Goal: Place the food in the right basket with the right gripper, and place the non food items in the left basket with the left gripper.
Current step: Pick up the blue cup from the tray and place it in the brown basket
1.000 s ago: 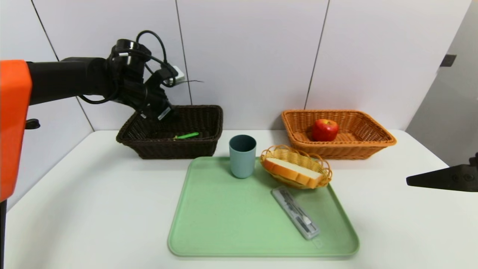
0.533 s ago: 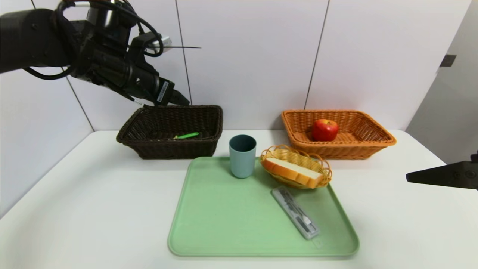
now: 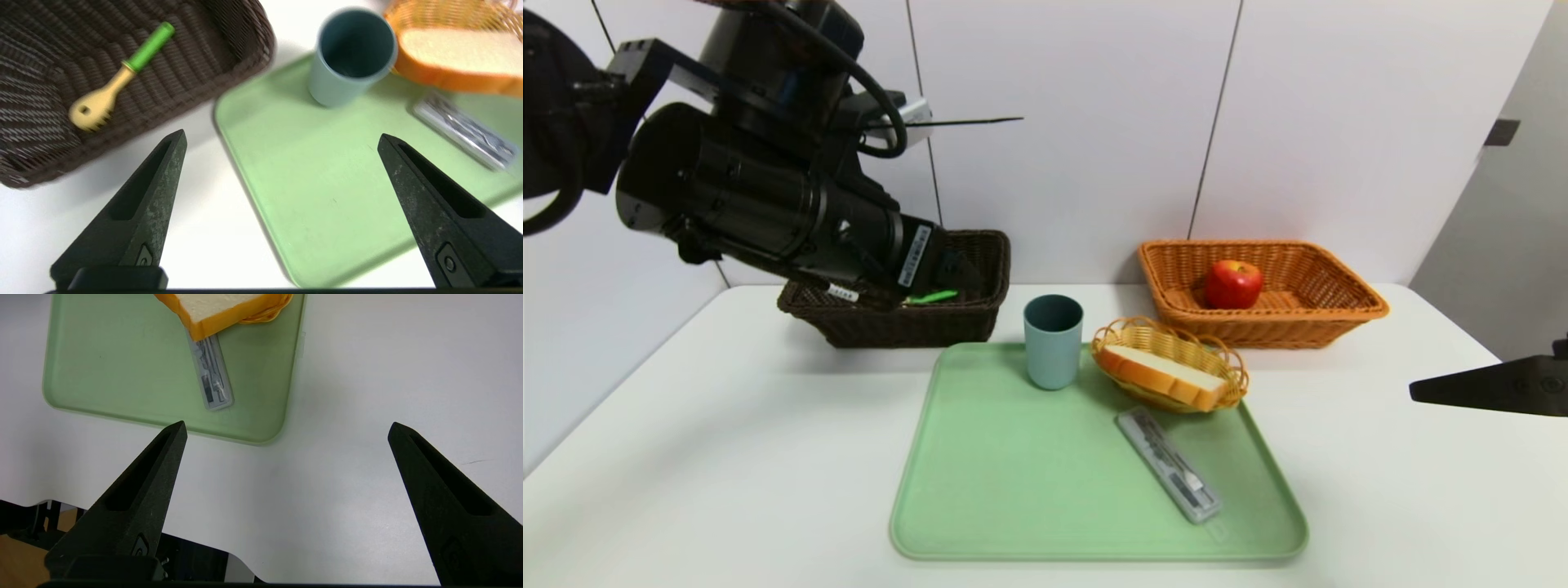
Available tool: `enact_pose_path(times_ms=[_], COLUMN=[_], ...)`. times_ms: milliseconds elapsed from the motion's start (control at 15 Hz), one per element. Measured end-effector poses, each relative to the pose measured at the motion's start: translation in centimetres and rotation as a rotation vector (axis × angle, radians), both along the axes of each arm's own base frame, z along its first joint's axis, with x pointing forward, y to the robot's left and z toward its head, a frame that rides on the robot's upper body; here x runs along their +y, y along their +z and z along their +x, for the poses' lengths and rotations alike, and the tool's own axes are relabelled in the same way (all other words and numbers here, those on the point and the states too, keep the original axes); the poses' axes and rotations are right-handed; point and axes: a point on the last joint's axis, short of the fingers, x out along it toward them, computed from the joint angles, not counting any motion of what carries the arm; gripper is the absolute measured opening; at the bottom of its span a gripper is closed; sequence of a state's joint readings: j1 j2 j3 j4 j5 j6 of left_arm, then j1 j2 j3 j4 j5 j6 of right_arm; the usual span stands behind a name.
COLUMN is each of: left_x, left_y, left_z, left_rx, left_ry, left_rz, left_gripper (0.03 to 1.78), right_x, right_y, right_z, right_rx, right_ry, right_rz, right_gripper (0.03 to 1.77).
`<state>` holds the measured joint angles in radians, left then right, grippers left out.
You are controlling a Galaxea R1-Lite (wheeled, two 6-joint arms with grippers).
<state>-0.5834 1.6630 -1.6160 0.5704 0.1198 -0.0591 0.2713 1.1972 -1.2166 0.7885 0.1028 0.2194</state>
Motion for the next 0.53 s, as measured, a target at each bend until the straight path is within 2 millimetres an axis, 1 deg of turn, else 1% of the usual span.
enact_pose_path(times_ms=[267,400,533], left_x=[-1.2,-1.7,-2.2], left_y=[-4.4,-6.6,-8.3], left_z=[-3.1,-4.3,-4.9], left_rx=[0.009,-0.036,-0.117], left_ry=[-0.085,-0.132,-0.160], left_rz=[-0.014,-0.052,-0.118], left_gripper=[1.67,1.67,1.68], right_x=[0.0,0.0,0.0], right_y=[0.0,0.0,0.0], right_z=[-0.2,-0.1,-0.1], right_rx=[-0.002,-0.003,-0.004], right_ry=[0.002,0.005,0.005], right_rz=[-0.001,-0.002,-0.002], right_gripper=[1.70,1.70,1.70])
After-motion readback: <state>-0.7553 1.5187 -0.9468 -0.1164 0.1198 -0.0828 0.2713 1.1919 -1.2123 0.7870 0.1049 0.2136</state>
